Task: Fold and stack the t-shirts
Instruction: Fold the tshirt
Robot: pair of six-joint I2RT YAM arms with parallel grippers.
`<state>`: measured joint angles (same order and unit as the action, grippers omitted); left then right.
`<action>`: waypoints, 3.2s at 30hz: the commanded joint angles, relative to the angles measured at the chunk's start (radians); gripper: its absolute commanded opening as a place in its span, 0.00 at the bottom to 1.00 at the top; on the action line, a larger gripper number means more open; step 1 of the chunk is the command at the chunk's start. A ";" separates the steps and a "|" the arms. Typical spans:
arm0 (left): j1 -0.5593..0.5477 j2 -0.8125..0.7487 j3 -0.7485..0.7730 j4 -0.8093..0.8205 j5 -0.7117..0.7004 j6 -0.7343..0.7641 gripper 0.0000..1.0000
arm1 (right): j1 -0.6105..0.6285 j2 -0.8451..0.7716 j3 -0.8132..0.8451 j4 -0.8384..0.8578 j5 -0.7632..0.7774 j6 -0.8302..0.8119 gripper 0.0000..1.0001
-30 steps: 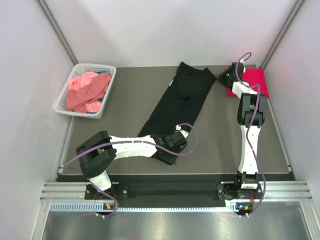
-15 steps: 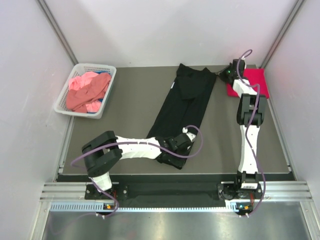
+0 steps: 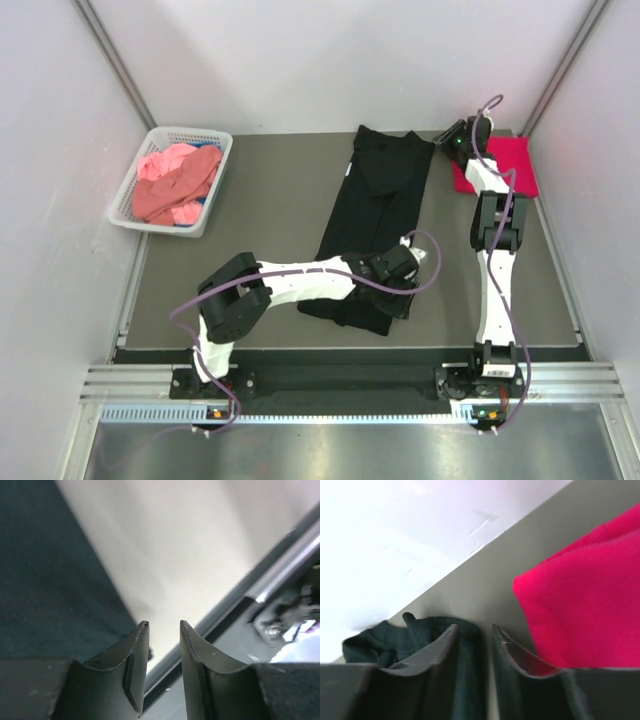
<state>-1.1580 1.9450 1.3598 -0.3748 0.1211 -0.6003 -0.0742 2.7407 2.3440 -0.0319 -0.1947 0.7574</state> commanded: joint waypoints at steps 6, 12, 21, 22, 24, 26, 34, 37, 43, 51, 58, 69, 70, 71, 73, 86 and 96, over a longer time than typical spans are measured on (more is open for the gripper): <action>0.072 -0.095 0.074 -0.108 0.055 0.046 0.43 | -0.013 -0.220 -0.051 -0.058 -0.011 -0.197 0.48; 0.329 -0.248 -0.077 -0.210 0.079 0.057 0.42 | 0.019 -0.559 -0.345 -0.193 0.012 -0.204 0.55; 0.633 -0.417 -0.325 -0.256 0.041 0.123 0.45 | 0.237 -1.065 -0.972 -0.450 0.103 -0.192 0.58; 0.656 -0.420 -0.344 -0.248 0.066 0.128 0.45 | 0.291 -1.111 -1.041 -0.436 0.113 -0.185 0.58; 0.662 -0.428 -0.398 -0.205 0.132 0.134 0.47 | 0.342 -1.223 -1.195 -0.451 0.141 -0.155 0.58; 0.666 -0.414 -0.421 -0.174 0.181 0.128 0.48 | 0.405 -1.324 -1.332 -0.450 0.130 -0.103 0.58; 0.666 -0.388 -0.476 -0.150 0.138 0.120 0.49 | 0.562 -1.641 -1.609 -0.479 0.189 -0.004 0.56; 0.666 -0.380 -0.496 -0.121 0.214 0.119 0.48 | 0.576 -1.701 -1.713 -0.448 0.130 0.048 0.54; 0.666 -0.370 -0.548 -0.070 0.265 0.105 0.45 | 0.648 -1.773 -1.825 -0.381 0.109 0.154 0.52; 0.666 -0.365 -0.605 -0.062 0.252 0.102 0.28 | 0.796 -1.716 -1.884 -0.304 0.121 0.232 0.52; 0.666 -0.408 -0.626 -0.069 0.247 0.070 0.06 | 0.909 -1.690 -1.882 -0.356 0.188 0.313 0.50; 0.666 -0.442 -0.670 -0.069 0.239 0.033 0.27 | 0.965 -1.701 -1.954 -0.332 0.264 0.391 0.43; 0.666 -0.445 -0.669 -0.069 0.247 0.027 0.29 | 0.964 -1.708 -1.960 -0.332 0.262 0.395 0.43; 0.666 -0.445 -0.669 -0.067 0.250 0.027 0.31 | 0.964 -1.713 -1.962 -0.342 0.265 0.395 0.42; 0.666 -0.452 -0.674 -0.058 0.270 0.027 0.32 | 0.964 -1.727 -1.970 -0.335 0.273 0.379 0.40; 0.666 -0.477 -0.700 -0.038 0.261 0.002 0.31 | 0.964 -1.765 -2.016 -0.302 0.253 0.418 0.17; 0.666 -0.580 -0.673 -0.090 0.273 -0.003 0.39 | 0.964 -1.889 -1.958 -0.578 0.334 0.375 0.00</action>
<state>-0.4927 1.4094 0.6762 -0.4400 0.3996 -0.6079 0.8757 0.9146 0.3431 -0.4545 0.0841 1.1587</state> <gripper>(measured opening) 0.385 0.011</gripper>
